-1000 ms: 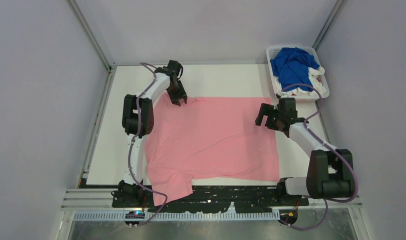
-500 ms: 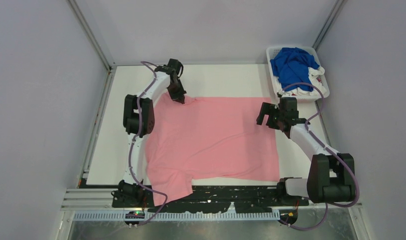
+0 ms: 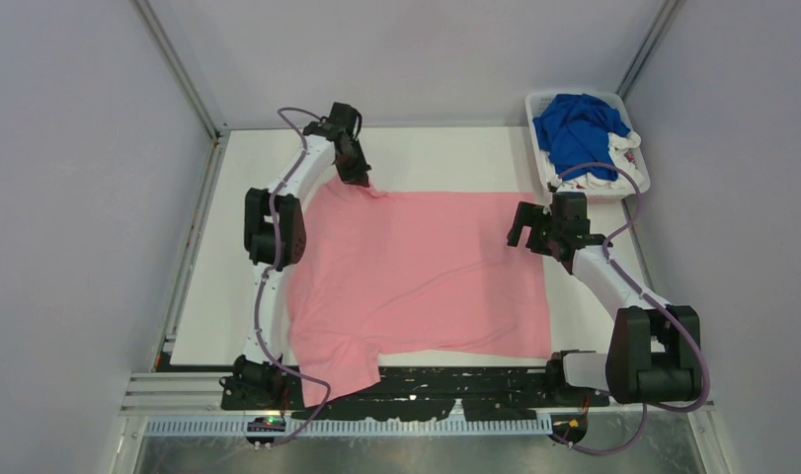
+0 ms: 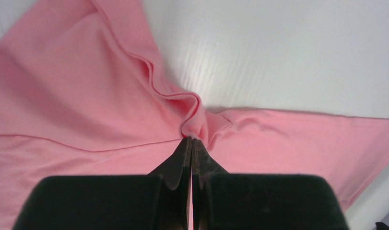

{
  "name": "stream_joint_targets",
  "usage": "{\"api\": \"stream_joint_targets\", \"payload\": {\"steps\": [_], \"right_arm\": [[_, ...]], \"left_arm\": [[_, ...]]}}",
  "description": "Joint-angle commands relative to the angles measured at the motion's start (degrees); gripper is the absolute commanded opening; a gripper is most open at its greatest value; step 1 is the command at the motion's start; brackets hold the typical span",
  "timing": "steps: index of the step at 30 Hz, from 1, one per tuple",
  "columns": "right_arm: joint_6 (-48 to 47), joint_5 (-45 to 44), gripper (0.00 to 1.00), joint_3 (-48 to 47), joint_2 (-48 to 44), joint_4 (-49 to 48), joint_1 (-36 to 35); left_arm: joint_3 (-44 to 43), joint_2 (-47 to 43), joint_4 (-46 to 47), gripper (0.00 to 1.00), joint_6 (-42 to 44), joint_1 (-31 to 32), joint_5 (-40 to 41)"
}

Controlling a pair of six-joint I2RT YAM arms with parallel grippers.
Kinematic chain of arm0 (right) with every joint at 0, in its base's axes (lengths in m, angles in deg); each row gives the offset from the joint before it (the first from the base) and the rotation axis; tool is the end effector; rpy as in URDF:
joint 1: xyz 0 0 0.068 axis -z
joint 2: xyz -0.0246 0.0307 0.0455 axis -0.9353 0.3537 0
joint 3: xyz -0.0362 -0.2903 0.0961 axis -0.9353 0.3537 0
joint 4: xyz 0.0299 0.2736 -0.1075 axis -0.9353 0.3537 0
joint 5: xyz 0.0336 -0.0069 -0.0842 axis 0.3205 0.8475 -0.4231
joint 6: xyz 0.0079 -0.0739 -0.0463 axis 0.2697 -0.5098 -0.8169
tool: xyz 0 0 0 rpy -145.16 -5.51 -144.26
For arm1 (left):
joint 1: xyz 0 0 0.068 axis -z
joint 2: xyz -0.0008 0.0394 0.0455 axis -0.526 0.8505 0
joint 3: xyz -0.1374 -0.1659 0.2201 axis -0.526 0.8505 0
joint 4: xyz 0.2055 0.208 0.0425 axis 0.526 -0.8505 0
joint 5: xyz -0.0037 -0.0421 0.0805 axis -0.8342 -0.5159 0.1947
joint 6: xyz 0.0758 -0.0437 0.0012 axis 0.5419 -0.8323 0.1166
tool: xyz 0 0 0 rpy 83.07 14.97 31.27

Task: Fold and stack the t-shirts
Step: Flatten out the tshirt

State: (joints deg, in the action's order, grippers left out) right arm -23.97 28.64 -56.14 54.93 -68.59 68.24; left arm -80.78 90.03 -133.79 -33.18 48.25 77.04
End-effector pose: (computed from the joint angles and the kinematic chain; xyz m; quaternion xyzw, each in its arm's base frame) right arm 0.3106 0.0098 0.1920 0.0914 0.9198 0.0727 0.3745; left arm 0.5664 -0.1765 0.1776 -0.1610 0.9602 -0.1466 0.1751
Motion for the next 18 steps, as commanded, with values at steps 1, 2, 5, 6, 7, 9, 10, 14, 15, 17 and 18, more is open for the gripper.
{"api": "stream_joint_targets", "payload": {"steps": [1, 2, 5, 6, 7, 9, 10, 14, 15, 17, 18], "right_arm": [[-0.9, -1.1, 1.00, 0.1, -2.3, -1.7, 0.2], [-0.9, -1.1, 1.00, 0.1, -2.3, -1.9, 0.2], [-1.0, -1.2, 1.00, 0.2, -2.3, -2.1, 0.1], [-1.0, -1.3, 1.00, 0.2, -2.3, -2.3, 0.2], [-1.1, -1.4, 1.00, 0.3, -2.3, -2.4, 0.2], [-1.2, -1.5, 1.00, 0.3, -2.4, -2.8, 0.2], [-1.2, -1.6, 1.00, 0.4, -2.4, -2.9, 0.2], [-1.5, -1.8, 1.00, 0.5, -2.3, -3.5, 0.1], [-1.5, -1.9, 1.00, 0.6, -2.3, -3.6, 0.2], [-1.6, -2.1, 1.00, 0.6, -2.1, -3.8, 0.2], [-1.6, -2.2, 1.00, 0.5, -1.9, -3.8, 0.1]], "left_arm": [[-6.6, 1.2, 1.4, 0.00, 0.9, -0.7, -1.6], [-7.1, 1.7, 2.1, 0.00, 0.6, -0.9, -2.6], [-7.9, 2.6, 5.1, 0.00, -0.3, -1.2, -4.5], [-8.3, 2.9, 6.2, 0.00, -0.5, -1.2, -4.9], [-8.5, 3.1, 7.9, 0.00, -0.9, -1.3, -5.4], [-9.0, 4.0, 11.7, 0.00, -1.9, -1.4, -7.2], [-9.6, 4.7, 13.5, 0.00, -2.7, -1.5, -8.1], [-14.8, 9.4, 19.1, 0.00, -7.0, -2.3, -13.9], [-15.3, 10.2, 20.4, 0.00, -8.1, -2.4, -15.0], [-15.5, 11.2, 24.3, 0.00, -9.4, -2.5, -16.4], [-15.9, 11.5, 25.0, 0.00, -9.7, -2.5, -16.5]]}}
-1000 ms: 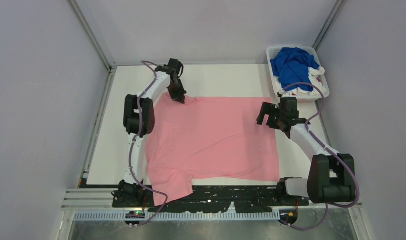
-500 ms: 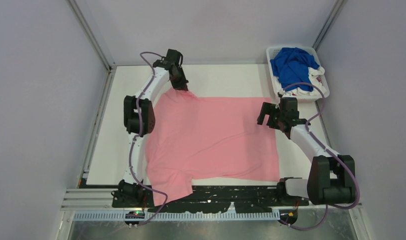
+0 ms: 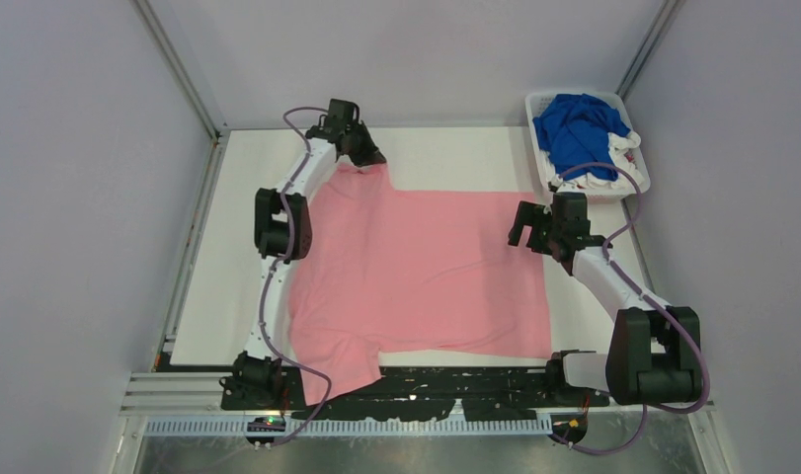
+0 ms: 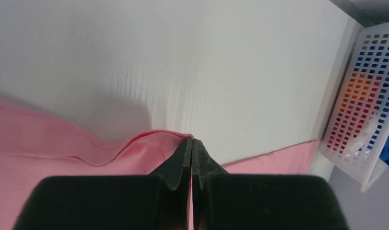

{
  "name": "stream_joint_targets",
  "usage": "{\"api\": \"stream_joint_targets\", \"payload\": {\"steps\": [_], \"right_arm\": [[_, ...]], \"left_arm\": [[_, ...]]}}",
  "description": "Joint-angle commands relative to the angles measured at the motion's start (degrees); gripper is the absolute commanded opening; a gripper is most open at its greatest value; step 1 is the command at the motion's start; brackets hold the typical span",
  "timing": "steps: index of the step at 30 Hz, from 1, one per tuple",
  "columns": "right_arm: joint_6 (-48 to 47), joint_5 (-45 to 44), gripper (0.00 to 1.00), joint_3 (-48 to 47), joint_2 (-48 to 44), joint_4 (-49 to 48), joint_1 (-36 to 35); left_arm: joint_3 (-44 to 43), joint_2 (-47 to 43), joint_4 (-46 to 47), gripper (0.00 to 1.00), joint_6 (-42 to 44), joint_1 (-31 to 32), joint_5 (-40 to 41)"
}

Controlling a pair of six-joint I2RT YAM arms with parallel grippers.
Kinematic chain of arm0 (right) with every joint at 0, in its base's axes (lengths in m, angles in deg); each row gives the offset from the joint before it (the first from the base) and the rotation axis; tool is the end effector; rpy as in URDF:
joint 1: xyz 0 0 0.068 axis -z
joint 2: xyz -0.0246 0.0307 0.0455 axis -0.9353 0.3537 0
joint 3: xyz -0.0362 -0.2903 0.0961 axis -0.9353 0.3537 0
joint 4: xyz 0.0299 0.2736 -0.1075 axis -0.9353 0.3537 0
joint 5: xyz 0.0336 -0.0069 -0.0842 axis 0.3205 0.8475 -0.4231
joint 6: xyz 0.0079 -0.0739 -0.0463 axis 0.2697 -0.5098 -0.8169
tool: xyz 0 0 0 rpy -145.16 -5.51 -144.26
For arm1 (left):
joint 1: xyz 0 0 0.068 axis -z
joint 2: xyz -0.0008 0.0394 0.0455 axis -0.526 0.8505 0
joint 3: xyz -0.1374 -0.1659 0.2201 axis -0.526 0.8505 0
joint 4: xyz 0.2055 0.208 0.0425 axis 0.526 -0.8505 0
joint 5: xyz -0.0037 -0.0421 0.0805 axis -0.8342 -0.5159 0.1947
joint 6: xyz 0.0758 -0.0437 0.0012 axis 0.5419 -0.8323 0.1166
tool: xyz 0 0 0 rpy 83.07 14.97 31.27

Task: Fold and stack the t-shirts
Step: Flatten out the tshirt

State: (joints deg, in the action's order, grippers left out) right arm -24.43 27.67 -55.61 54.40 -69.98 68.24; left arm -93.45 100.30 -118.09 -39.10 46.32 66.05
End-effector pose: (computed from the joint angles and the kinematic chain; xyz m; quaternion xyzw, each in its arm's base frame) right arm 0.3106 0.0085 0.1938 0.0902 0.9154 0.0647 0.3870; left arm 0.6359 -0.1890 0.1764 -0.1703 0.9032 -0.2985 0.2573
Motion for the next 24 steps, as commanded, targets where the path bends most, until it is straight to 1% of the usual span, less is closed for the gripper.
{"api": "stream_joint_targets", "payload": {"steps": [1, 2, 3, 4, 5, 6, 9, 11, 12, 14, 16, 18, 19, 20, 22, 24], "right_arm": [[-1.1, -1.3, 1.00, 0.0, -1.3, -2.5, 0.1], [-1.1, -1.4, 1.00, -0.1, -1.3, -2.4, 0.2], [-1.1, -1.5, 1.00, -0.2, -1.3, -2.2, 0.2], [-1.1, -1.4, 1.00, -0.2, -1.5, -2.1, 0.1], [-1.0, -1.3, 1.00, -0.2, -1.7, -2.1, 0.2], [-0.9, -1.1, 0.99, -0.2, -2.1, -2.0, 0.1], [-0.4, -0.8, 0.98, 0.0, -3.1, -1.8, 0.2], [0.4, -0.6, 0.96, 0.6, -4.2, -1.6, 0.2], [0.7, -0.3, 0.96, 0.8, -4.8, -1.4, 0.2], [1.5, 0.1, 0.95, 1.1, -5.6, -0.6, 0.1], [2.1, 0.3, 0.95, 1.3, -6.4, 0.4, 0.0], [2.9, 0.9, 0.95, 1.5, -6.9, 1.5, -0.4], [3.4, 1.7, 0.95, 1.6, -6.9, 1.8, -0.9], [3.8, 2.1, 0.95, 1.7, -6.8, 2.4, -1.1], [4.4, 2.8, 0.95, 1.9, -6.5, 2.5, -2.3], [5.0, 2.6, 0.96, 2.5, -5.5, 2.4, -3.7]], "left_arm": [[-3.8, 1.5, 9.5, 0.01, -3.7, -0.6, -5.4], [-4.3, 1.5, 9.5, 0.16, -3.5, -0.7, -5.2], [-4.5, 1.2, 9.8, 0.39, -3.4, -1.0, -5.3], [-4.7, 0.6, 10.3, 0.74, -3.3, -1.2, -5.6], [-4.8, -0.3, 10.8, 0.96, -3.1, -1.4, -5.9], [-5.0, -1.5, 11.0, 0.99, -2.4, -1.5, -6.1], [-3.9, -7.4, 9.3, 1.00, 0.6, -1.4, -5.3], [0.4, -13.2, 7.6, 1.00, 2.9, -1.3, -4.8], [3.8, -17.8, 6.4, 1.00, 4.8, -1.2, -3.9], [12.5, -25.3, 3.3, 1.00, 7.8, -0.9, -0.5], [23.0, -32.8, 0.0, 1.00, 10.2, -0.1, 4.2], [34.8, -40.1, -0.3, 1.00, 11.9, 0.7, 8.1], [42.8, -43.4, 0.1, 1.00, 12.4, 1.0, 9.2], [48.1, -46.9, 0.9, 1.00, 12.6, 1.1, 9.6], [56.6, -50.4, 2.5, 1.00, 13.3, 1.1, 10.0], [61.1, -51.4, 2.3, 1.00, 13.5, 1.1, 12.4]]}}
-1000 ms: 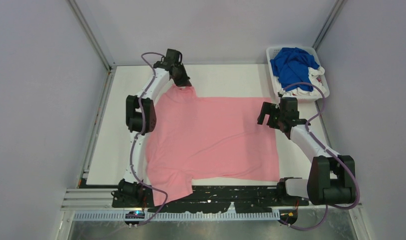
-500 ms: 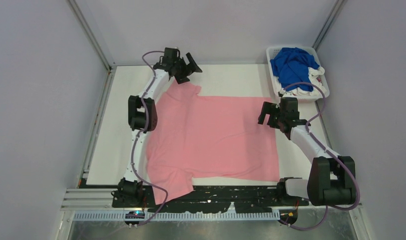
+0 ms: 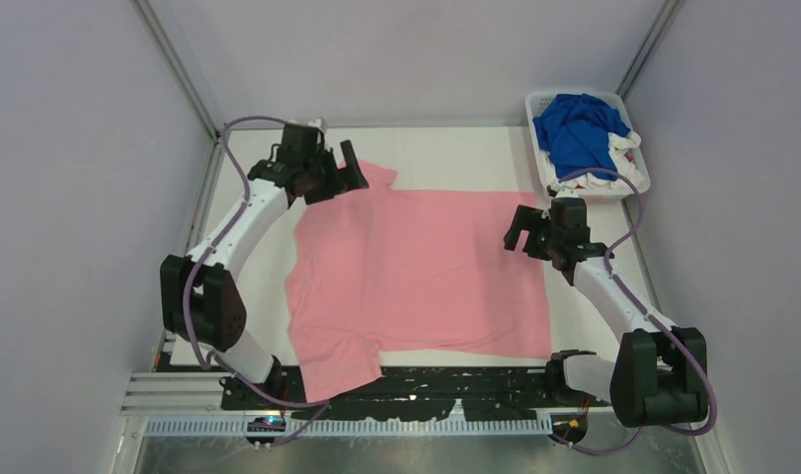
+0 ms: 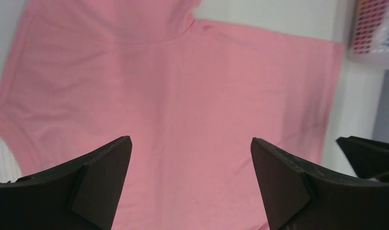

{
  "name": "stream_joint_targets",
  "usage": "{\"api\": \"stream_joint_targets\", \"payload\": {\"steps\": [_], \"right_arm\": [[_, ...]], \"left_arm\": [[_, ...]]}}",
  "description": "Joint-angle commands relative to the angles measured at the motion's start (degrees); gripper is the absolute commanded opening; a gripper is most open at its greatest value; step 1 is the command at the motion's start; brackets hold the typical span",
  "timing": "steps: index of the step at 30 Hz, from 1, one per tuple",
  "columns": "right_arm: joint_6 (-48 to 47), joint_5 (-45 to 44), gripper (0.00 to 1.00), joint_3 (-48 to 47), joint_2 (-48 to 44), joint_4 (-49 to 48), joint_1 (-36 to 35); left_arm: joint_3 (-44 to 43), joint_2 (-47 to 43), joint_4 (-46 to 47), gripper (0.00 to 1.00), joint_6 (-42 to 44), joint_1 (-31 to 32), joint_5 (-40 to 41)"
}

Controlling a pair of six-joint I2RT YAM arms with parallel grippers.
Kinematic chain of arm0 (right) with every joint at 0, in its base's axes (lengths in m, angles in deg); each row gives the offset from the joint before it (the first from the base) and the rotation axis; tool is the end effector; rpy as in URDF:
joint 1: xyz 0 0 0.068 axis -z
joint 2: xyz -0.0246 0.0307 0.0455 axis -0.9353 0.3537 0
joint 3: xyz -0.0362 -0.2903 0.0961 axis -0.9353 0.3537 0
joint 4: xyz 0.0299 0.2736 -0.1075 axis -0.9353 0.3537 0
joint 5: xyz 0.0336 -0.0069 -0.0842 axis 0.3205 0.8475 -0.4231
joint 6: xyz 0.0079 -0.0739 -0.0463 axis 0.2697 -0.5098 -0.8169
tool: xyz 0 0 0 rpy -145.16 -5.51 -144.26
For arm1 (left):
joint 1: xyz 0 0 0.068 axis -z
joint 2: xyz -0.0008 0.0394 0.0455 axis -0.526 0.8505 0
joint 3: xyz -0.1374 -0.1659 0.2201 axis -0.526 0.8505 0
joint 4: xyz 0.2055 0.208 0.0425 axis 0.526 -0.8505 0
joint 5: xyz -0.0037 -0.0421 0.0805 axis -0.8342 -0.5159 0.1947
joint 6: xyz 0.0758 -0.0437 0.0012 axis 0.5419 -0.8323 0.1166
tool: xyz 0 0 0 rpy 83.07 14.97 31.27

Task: Fold and stack the t-shirts
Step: Flatten out the tshirt

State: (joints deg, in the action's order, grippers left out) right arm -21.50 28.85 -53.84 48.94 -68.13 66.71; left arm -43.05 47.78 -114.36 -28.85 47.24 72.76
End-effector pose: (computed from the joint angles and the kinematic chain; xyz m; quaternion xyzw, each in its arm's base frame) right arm 0.2925 0.0176 0.2053 0.0962 0.9082 0.0913 0.3971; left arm 0.4273 -0.1330 0.3342 -0.0968 0.8993 -0.2458 0.3484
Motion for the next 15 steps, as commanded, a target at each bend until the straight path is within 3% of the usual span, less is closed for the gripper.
{"api": "stream_joint_targets", "payload": {"steps": [1, 8, 15], "right_arm": [[2.2, 1.0, 0.95, 0.7, 0.4, 0.6, -3.2], [6.0, 1.6, 0.96, -0.5, 8.1, -0.4, -5.7], [7.2, 4.4, 0.96, -2.9, 17.4, -3.8, -5.7]], "left_arm": [[11.5, 1.5, -2.6, 1.00, 3.3, 0.2, 6.3], [12.6, 8.6, -4.1, 1.00, 3.2, 0.2, 2.2], [6.9, 16.7, -6.0, 1.00, 3.2, -1.5, -1.1]]}}
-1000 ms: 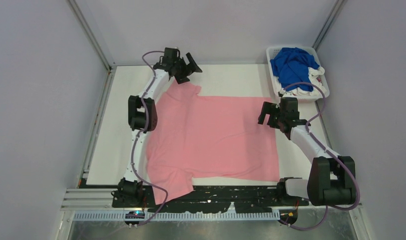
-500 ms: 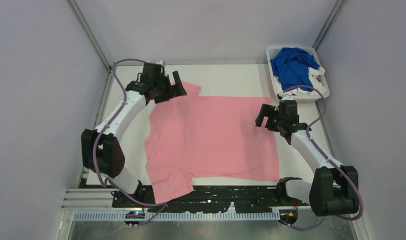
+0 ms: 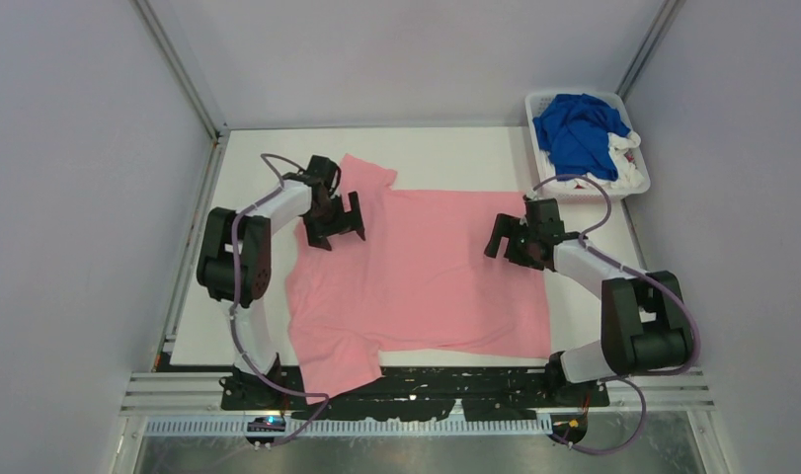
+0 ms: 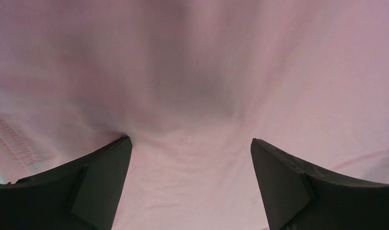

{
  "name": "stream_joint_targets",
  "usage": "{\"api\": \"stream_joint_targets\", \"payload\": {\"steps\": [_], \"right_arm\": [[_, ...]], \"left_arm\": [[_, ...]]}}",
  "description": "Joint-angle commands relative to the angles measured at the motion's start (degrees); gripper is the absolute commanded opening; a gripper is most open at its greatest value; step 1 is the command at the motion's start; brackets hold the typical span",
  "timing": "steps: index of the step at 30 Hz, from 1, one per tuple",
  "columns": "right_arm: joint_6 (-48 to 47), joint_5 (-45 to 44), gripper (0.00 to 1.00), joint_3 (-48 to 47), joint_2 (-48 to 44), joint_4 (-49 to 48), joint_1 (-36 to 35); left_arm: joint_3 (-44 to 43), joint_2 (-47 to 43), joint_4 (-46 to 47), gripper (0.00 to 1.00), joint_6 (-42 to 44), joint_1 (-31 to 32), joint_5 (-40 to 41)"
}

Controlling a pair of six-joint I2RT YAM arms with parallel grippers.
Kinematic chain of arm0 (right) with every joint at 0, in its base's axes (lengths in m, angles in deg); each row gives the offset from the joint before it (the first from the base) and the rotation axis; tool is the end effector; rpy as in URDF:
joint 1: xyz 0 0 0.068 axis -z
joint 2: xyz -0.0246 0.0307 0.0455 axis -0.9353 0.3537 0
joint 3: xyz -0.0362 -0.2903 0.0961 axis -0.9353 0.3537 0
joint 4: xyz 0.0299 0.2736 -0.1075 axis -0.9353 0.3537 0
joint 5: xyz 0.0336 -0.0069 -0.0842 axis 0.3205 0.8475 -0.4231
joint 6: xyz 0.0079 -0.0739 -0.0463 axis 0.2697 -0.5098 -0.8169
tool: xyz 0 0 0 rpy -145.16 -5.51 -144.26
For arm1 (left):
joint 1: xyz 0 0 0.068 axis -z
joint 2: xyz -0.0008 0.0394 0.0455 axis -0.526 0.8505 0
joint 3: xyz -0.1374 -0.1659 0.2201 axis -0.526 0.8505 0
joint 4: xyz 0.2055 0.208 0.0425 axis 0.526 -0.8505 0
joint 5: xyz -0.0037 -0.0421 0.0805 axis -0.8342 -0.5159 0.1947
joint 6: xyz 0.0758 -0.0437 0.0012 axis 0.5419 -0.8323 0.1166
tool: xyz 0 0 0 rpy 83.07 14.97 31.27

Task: Fold and stack the t-shirts
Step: Flatten out the tshirt

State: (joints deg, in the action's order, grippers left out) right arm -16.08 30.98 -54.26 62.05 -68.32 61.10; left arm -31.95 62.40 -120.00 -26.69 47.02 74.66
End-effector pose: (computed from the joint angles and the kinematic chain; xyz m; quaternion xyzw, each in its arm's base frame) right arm 0.3048 0.0512 0.1439 0.0963 0.9466 0.1210 0.2830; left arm 0.4161 -0.1255 0.1459 -0.1183 0.9775 -0.1293 0.1178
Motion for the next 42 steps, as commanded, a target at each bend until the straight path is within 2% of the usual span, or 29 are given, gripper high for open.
{"api": "stream_joint_targets", "payload": {"steps": [1, 5, 8, 9, 12, 14, 15, 16, 17, 18, 27, 32, 38, 42], "right_arm": [[1.9, 2.5, 0.96, -3.2, 5.2, -4.0, -0.1], [2.0, 2.6, 0.95, -6.7, 10.4, -4.2, -0.1], [1.7, 2.7, 0.96, -10.7, 14.6, -3.3, 0.0], [1.4, 2.7, 0.95, -11.5, 15.8, -3.0, 0.0], [1.4, 2.8, 0.95, -15.3, 18.2, -2.3, 0.3], [1.4, 2.9, 0.95, -17.8, 19.9, -1.6, 0.5], [1.4, 3.0, 0.95, -19.4, 21.2, -1.4, 0.6], [1.4, 3.0, 0.96, -20.1, 21.7, -1.0, 0.7], [1.4, 3.1, 0.96, -21.6, 22.8, -0.9, 0.8], [1.4, 3.1, 0.95, -22.3, 23.3, -0.6, 0.9], [2.2, 1.8, 0.96, -28.4, 26.6, 0.3, 2.5], [1.5, 2.1, 0.96, -28.6, 25.1, 0.0, 3.1], [-0.2, 2.9, 0.95, -27.6, 19.0, -0.4, 3.3], [-0.5, 0.8, 0.95, -22.5, 10.8, 0.2, 3.2]], "left_arm": [[-4.7, 2.3, -0.2, 1.00, 1.1, -1.4, -2.9], [-9.1, 4.9, -2.3, 1.00, 1.3, -2.7, -2.5], [-15.6, 9.5, -6.7, 0.99, 2.1, -3.5, -1.9], [-17.3, 10.7, -7.6, 0.96, 2.4, -3.7, -2.1], [-21.1, 13.6, -8.6, 0.71, 2.3, -4.2, -2.2], [-23.9, 15.3, -9.5, 0.63, 2.2, -4.6, -2.6], [-25.4, 16.1, -9.9, 0.66, 2.2, -4.9, -2.8], [-26.8, 16.8, -10.3, 0.77, 2.2, -5.1, -2.8], [-28.2, 17.5, -10.3, 0.97, 2.0, -5.6, -2.9], [-29.6, 18.2, -10.4, 0.99, 1.9, -5.9, -3.1], [-48.8, 29.5, -14.6, 1.00, -0.1, -8.2, -6.6], [-55.3, 33.1, -15.1, 1.00, -1.9, -9.2, -8.3], [-59.7, 32.1, -14.1, 1.00, -2.3, -9.7, -10.3], [-55.3, 22.5, -14.8, 1.00, -0.7, -9.4, -9.2]]}}
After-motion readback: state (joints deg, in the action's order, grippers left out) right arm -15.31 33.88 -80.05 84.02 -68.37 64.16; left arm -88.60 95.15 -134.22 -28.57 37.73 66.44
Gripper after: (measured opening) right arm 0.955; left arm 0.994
